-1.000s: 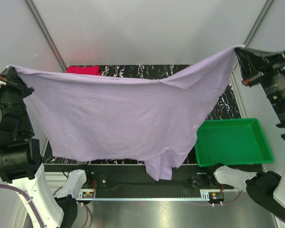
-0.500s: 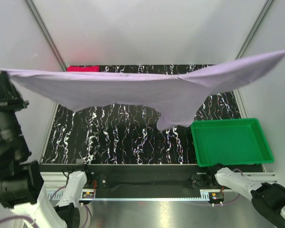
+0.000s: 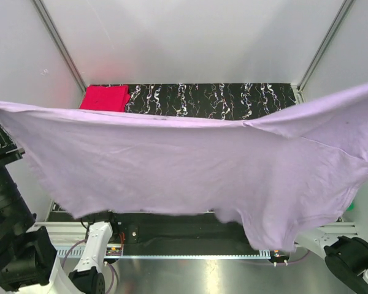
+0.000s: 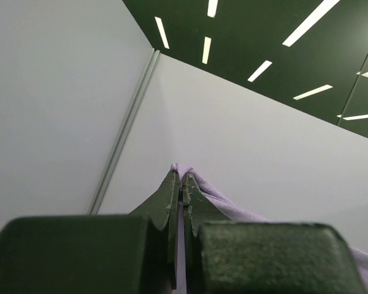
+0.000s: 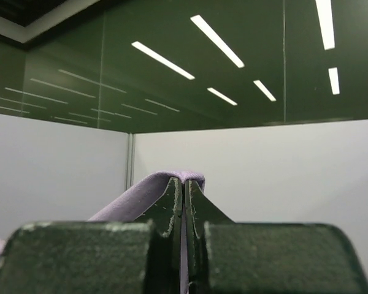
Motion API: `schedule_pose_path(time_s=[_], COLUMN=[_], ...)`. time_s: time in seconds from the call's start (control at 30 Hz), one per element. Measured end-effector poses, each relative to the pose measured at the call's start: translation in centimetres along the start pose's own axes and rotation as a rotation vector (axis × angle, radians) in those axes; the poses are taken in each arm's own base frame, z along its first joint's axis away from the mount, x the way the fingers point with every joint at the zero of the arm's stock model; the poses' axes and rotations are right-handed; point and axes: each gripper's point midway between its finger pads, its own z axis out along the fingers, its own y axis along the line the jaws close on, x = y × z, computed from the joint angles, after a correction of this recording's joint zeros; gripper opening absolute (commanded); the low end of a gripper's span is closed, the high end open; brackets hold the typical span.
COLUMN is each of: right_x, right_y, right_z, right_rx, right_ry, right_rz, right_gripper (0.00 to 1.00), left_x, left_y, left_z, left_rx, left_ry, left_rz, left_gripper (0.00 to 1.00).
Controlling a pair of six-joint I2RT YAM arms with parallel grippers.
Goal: Fold and stack the t-shirts
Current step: Flatten the tshirt out
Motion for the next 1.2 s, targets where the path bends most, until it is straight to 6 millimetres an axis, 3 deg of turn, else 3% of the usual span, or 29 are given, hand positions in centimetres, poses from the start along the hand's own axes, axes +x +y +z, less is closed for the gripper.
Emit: schedule_pose_path(time_s=[0.1, 0.17, 0.23, 0.3, 0.33, 0.37, 0.43, 0.47, 0.53, 0.6, 0.67, 0.77, 0.9, 1.03, 1.2], right_x=[3.5, 7.5, 13.0, 20.5, 22.8, 27.0, 34.4, 39.1, 46.5, 52.5, 56.9, 62.2, 67.4, 72.2, 76.1], right_y=[-0.7, -1.5, -2.3, -3.4, -3.7, -4.3, -5.3, -5.8, -6.5, -7.1, -7.6, -8.8, -11.8, -14.5, -15.9], right_z=[1.9, 3.3, 4.4, 5.1, 5.1, 4.8, 3.3, 1.9, -1.4, -5.2, -8.5, -12.3, -14.8, -16.0, -15.2], right_rx=[0.021, 0.051, 0.084, 0.126, 0.137, 0.163, 0.206, 0.228, 0.263, 0.292, 0.318, 0.366, 0.441, 0.484, 0.481], right_ry=[0.052, 0.113, 0.2, 0.326, 0.362, 0.432, 0.559, 0.648, 0.795, 0.921, 1.019, 1.123, 1.179, 1.222, 1.23], right_rz=[-0.004, -0.007, -0.009, -0.012, -0.014, -0.018, -0.03, -0.039, -0.055, -0.059, -0.057, -0.042, -0.02, -0.001, 0.033], right_gripper=[0.0, 0.0, 0.0, 0.0, 0.0, 0.0, 0.0, 0.0, 0.0, 0.0, 0.0, 0.0, 0.0, 0.0, 0.0], left_x=[1.9, 4.6, 8.6, 13.6, 16.8, 19.6, 26.5, 30.2, 35.6, 40.5, 44.3, 49.3, 55.1, 59.5, 61.7], left_y=[0.7, 1.6, 3.2, 5.2, 6.7, 8.0, 11.5, 13.6, 16.6, 19.7, 22.4, 25.6, 28.5, 30.1, 30.9], left_z=[0.9, 1.9, 2.7, 3.1, 3.0, 2.8, 1.4, 0.0, -2.5, -6.1, -9.4, -13.2, -15.1, -13.7, -10.7], left_rx=[-0.02, -0.043, -0.077, -0.123, -0.156, -0.187, -0.269, -0.322, -0.399, -0.48, -0.553, -0.645, -0.717, -0.743, -0.746], left_ry=[0.036, 0.085, 0.156, 0.246, 0.31, 0.367, 0.503, 0.585, 0.704, 0.82, 0.902, 1.021, 1.158, 1.214, 1.191], left_rz=[0.006, 0.012, 0.024, 0.042, 0.056, 0.069, 0.105, 0.129, 0.164, 0.2, 0.223, 0.254, 0.277, 0.285, 0.256], left_gripper=[0.0, 0.0, 0.0, 0.0, 0.0, 0.0, 0.0, 0.0, 0.0, 0.0, 0.0, 0.0, 0.0, 0.0, 0.0])
